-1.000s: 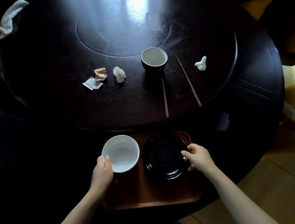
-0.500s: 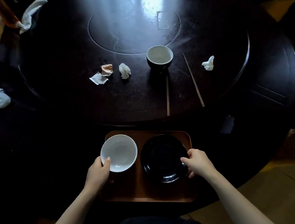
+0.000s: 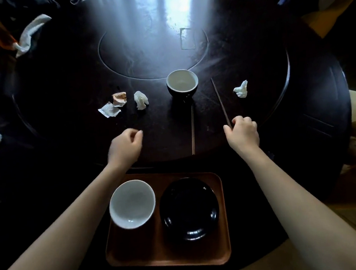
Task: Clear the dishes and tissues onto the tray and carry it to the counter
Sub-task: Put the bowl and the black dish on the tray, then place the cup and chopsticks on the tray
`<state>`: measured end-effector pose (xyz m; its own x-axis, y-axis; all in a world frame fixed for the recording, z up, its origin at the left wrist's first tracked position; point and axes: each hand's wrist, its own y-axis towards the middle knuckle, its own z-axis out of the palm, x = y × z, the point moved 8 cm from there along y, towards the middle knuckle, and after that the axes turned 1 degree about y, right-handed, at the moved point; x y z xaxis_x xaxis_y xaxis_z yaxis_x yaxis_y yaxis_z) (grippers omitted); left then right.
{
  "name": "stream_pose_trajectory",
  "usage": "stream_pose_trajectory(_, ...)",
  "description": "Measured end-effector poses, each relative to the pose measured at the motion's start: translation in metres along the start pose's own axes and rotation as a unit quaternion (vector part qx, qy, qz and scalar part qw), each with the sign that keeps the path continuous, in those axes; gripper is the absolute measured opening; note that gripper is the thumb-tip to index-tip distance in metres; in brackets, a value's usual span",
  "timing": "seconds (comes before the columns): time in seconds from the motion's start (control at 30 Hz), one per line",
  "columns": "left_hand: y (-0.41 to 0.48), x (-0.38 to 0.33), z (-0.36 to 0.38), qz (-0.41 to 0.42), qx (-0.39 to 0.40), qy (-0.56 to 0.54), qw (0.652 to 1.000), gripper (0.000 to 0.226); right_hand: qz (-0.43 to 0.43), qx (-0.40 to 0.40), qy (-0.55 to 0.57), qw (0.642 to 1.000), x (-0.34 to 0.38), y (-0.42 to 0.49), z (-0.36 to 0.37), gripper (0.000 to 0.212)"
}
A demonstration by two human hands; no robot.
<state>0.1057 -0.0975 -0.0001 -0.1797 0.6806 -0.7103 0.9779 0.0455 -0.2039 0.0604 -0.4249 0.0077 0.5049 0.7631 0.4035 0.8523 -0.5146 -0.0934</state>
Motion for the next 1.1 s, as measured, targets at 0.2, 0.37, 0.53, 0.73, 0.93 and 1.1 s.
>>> stream_pose_trajectory(0.2, 0.083, -0.073, 0.068, -0.051, 0.126, -0.125, 0.983, 0.043, 0.030, 0.064, -0.075, 0.995, 0.005, 0.043, 0.033, 0.033)
stream_pose_trajectory(0.37, 0.124, -0.098, 0.092, -0.081, 0.145, -0.146, 0.975, 0.050, 0.045, 0.097, -0.029, 0.994, 0.013, 0.048, 0.040, 0.036)
stream_pose_trajectory(0.53, 0.151, -0.106, 0.108, -0.098, 0.141, -0.145, 0.975, 0.049, 0.017, 0.083, 0.057, 0.995, 0.045, 0.031, 0.051, 0.027)
stream_pose_trajectory(0.73, 0.156, -0.104, 0.113, -0.119, 0.107, -0.135, 0.978, 0.037, -0.004, 0.107, 0.028, 0.994, 0.068, 0.020, 0.079, 0.050)
stream_pose_trajectory(0.93, 0.147, -0.079, 0.097, -0.151, 0.070, -0.148, 0.975, 0.038, -0.013, 0.131, -0.042, 0.990, 0.067, 0.031, 0.076, 0.033)
stream_pose_trajectory(1.1, 0.125, -0.052, 0.063, -0.158, 0.034, -0.173, 0.972, 0.039, -0.002, 0.165, -0.098, 0.981, 0.071, 0.039, 0.076, 0.035)
